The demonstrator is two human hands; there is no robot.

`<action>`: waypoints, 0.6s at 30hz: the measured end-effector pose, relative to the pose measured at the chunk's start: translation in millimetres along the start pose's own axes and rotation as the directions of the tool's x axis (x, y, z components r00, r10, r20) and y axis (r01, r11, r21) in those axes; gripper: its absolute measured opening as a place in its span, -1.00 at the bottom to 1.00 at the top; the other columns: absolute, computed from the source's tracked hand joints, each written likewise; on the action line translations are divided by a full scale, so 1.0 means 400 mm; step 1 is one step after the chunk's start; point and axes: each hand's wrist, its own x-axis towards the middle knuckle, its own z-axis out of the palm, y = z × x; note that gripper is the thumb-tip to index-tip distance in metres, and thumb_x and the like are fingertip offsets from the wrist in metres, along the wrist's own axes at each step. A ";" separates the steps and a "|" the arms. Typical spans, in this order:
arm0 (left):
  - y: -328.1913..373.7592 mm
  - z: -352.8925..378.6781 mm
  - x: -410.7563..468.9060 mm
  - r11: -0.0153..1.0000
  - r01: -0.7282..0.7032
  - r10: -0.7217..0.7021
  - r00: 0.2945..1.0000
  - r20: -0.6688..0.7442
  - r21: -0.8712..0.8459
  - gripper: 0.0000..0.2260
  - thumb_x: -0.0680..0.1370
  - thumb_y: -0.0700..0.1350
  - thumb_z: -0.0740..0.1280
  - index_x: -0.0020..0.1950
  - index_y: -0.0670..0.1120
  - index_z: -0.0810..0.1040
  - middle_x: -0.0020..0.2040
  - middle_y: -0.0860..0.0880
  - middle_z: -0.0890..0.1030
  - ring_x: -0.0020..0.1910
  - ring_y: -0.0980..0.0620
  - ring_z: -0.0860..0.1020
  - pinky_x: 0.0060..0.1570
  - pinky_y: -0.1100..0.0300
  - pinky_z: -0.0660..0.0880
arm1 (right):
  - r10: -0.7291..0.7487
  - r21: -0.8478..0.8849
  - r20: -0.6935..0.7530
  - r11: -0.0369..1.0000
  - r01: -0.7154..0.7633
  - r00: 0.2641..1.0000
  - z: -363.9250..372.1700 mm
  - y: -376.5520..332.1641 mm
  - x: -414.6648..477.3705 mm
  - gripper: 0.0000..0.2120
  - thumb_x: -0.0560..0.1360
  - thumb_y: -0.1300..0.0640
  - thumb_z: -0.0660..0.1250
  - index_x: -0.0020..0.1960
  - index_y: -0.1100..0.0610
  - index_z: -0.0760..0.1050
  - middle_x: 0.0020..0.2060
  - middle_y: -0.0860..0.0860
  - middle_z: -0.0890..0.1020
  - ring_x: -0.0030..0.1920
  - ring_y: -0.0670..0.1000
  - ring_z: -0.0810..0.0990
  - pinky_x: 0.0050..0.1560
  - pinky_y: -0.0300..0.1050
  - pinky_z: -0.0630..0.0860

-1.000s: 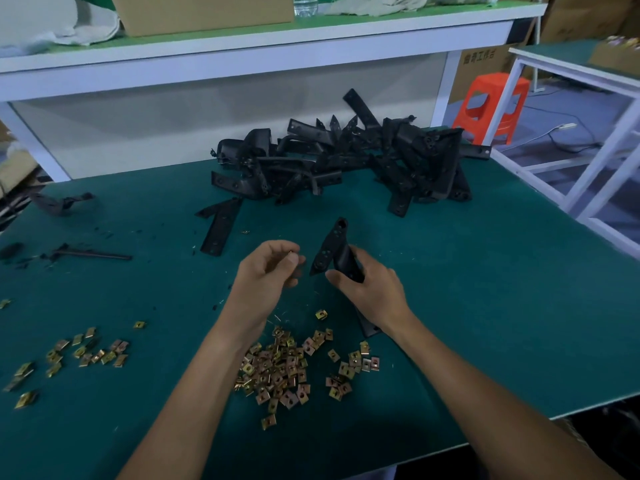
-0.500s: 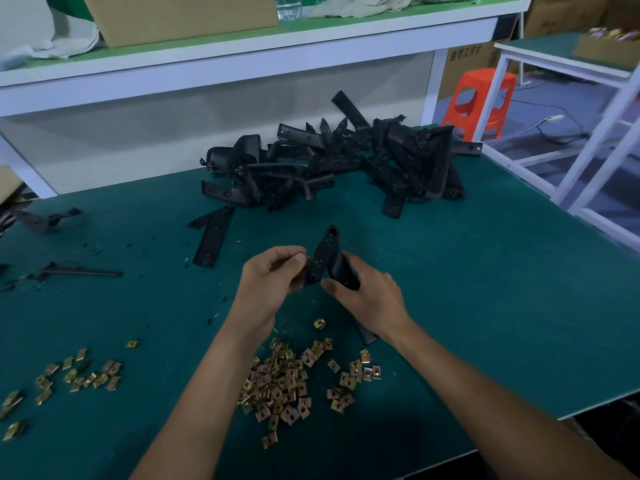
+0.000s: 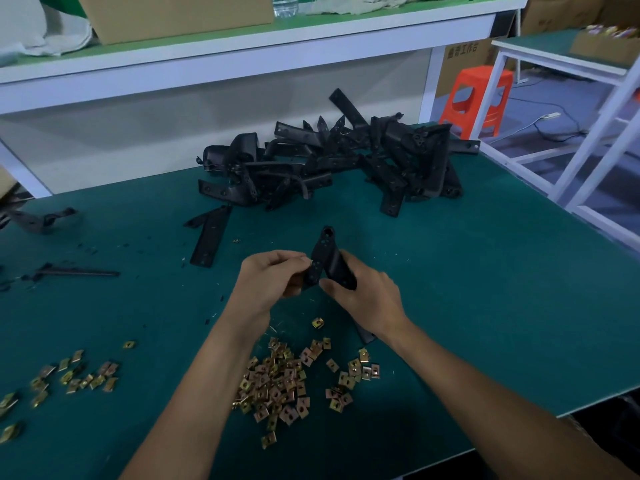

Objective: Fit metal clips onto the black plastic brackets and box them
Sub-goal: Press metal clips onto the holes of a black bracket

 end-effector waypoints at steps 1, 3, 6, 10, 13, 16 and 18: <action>0.004 0.002 0.000 1.000 0.005 -0.005 1.000 0.003 0.018 -0.90 0.51 -0.15 0.50 -0.21 -0.04 0.74 -0.22 -0.02 0.72 -0.29 0.09 0.63 -0.33 0.30 0.53 | 0.000 -0.001 -0.006 1.000 0.000 1.000 0.000 -0.001 -0.001 -0.45 0.45 -0.42 0.17 0.38 -0.29 0.23 -0.03 -0.18 0.68 0.03 0.09 0.67 -0.02 0.10 0.59; 0.008 0.007 -0.004 0.999 0.021 -0.021 1.000 0.012 0.050 -0.96 0.49 -0.14 0.52 -0.16 -0.05 0.74 -0.24 -0.04 0.72 -0.31 0.08 0.63 -0.35 0.29 0.54 | -0.003 -0.007 -0.014 1.000 0.003 1.000 -0.002 -0.004 -0.001 -0.45 0.45 -0.41 0.18 0.38 -0.28 0.22 -0.02 -0.17 0.69 0.04 0.11 0.67 -0.04 0.08 0.58; 0.003 0.016 -0.016 0.998 0.050 -0.052 0.998 0.046 0.046 -0.92 0.51 -0.12 0.50 -0.04 -0.10 0.71 -0.22 -0.11 0.73 -0.25 0.02 0.68 -0.34 0.23 0.53 | -0.004 -0.010 -0.012 1.000 0.004 1.000 -0.004 -0.006 -0.002 -0.43 0.43 -0.41 0.15 0.39 -0.28 0.24 0.01 -0.14 0.69 0.07 0.13 0.66 -0.03 0.08 0.57; -0.008 0.007 -0.022 0.998 0.023 -0.027 0.998 0.057 0.062 -0.90 0.58 -0.04 0.44 -0.04 -0.01 0.74 -0.14 -0.04 0.74 -0.19 0.05 0.70 -0.24 0.18 0.51 | -0.009 -0.003 -0.003 1.000 0.009 1.000 -0.007 -0.008 -0.003 -0.52 0.46 -0.42 0.17 0.31 -0.26 0.32 -0.05 -0.15 0.67 0.03 0.13 0.66 -0.03 0.12 0.57; -0.043 -0.007 -0.041 0.999 0.030 -0.039 0.975 0.218 0.044 -0.72 0.67 0.11 0.25 0.04 0.06 0.74 0.03 0.01 0.74 -0.07 0.08 0.67 -0.06 0.14 0.50 | -0.006 0.049 -0.034 0.999 0.007 0.999 -0.007 -0.009 -0.004 -0.57 0.45 -0.41 0.18 0.20 -0.20 0.39 -0.15 -0.14 0.64 -0.03 0.13 0.65 -0.07 0.11 0.57; -0.096 -0.012 -0.055 0.986 -0.026 0.013 0.997 0.077 0.162 -0.69 0.70 0.09 0.19 0.01 0.05 0.71 -0.07 0.11 0.73 -0.15 0.20 0.62 -0.07 0.25 0.46 | 0.019 0.142 -0.074 0.990 -0.009 0.997 -0.010 -0.012 -0.005 -0.57 0.46 -0.38 0.21 0.21 -0.16 0.44 -0.12 -0.16 0.65 -0.01 0.07 0.64 -0.05 0.12 0.58; -0.122 -0.015 -0.063 0.862 -0.183 0.166 0.983 0.078 0.472 -0.83 0.64 0.07 0.30 -0.07 0.10 0.63 -0.14 0.19 0.67 -0.12 0.29 0.59 -0.14 0.43 0.41 | 0.038 0.183 -0.069 0.983 -0.025 0.997 -0.013 -0.013 -0.006 -0.56 0.47 -0.37 0.23 0.23 -0.16 0.47 -0.07 -0.17 0.66 0.03 0.04 0.63 0.01 0.13 0.57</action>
